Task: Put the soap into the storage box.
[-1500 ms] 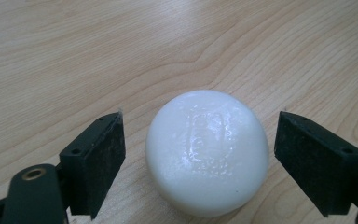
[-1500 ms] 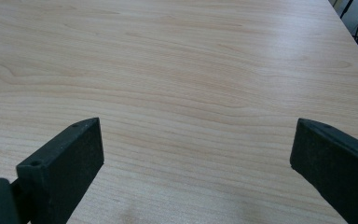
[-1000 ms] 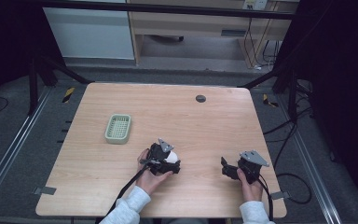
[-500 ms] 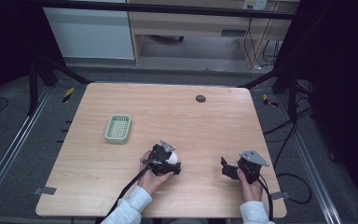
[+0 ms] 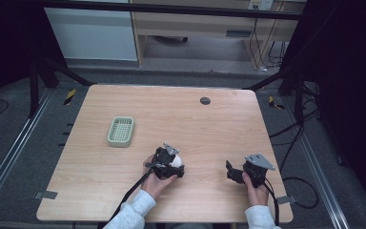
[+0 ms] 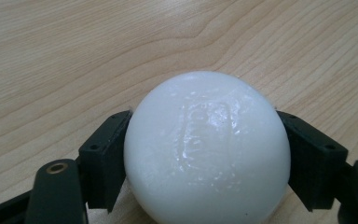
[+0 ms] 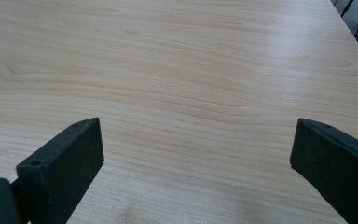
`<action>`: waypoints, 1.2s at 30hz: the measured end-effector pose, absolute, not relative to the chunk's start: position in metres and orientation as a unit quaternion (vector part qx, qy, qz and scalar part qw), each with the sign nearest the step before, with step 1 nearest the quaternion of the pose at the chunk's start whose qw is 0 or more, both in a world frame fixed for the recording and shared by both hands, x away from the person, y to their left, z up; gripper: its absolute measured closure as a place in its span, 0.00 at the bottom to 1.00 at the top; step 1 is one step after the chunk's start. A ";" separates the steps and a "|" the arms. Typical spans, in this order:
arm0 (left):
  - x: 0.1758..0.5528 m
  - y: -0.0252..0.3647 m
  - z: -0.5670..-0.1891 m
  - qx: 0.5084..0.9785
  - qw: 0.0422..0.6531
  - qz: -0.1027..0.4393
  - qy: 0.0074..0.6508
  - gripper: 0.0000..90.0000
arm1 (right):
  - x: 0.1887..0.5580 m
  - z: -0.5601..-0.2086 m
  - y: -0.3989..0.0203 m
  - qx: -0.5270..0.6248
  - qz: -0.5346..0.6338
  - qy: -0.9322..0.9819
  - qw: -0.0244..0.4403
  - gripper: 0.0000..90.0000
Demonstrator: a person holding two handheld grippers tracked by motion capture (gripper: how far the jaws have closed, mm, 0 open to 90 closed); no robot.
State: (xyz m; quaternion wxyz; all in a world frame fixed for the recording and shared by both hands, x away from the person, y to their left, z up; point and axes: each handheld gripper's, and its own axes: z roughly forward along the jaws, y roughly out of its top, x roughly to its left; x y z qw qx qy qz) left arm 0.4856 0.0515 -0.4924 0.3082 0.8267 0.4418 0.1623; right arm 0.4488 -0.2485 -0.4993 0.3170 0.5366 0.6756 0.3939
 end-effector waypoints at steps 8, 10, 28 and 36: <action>0.485 0.051 -0.492 0.828 0.305 0.162 0.442 0.27 | 0.449 -0.499 -0.249 0.537 0.393 0.675 0.317 0.03; 0.485 0.051 -0.492 0.828 0.305 0.162 0.442 0.27 | 0.449 -0.499 -0.249 0.537 0.394 0.676 0.318 0.03; 0.486 0.049 -0.494 0.830 0.299 0.165 0.441 0.27 | 0.449 -0.499 -0.249 0.536 0.394 0.675 0.318 0.03; 0.485 0.050 -0.492 0.835 0.293 0.165 0.435 0.27 | 0.449 -0.499 -0.249 0.537 0.394 0.675 0.317 0.03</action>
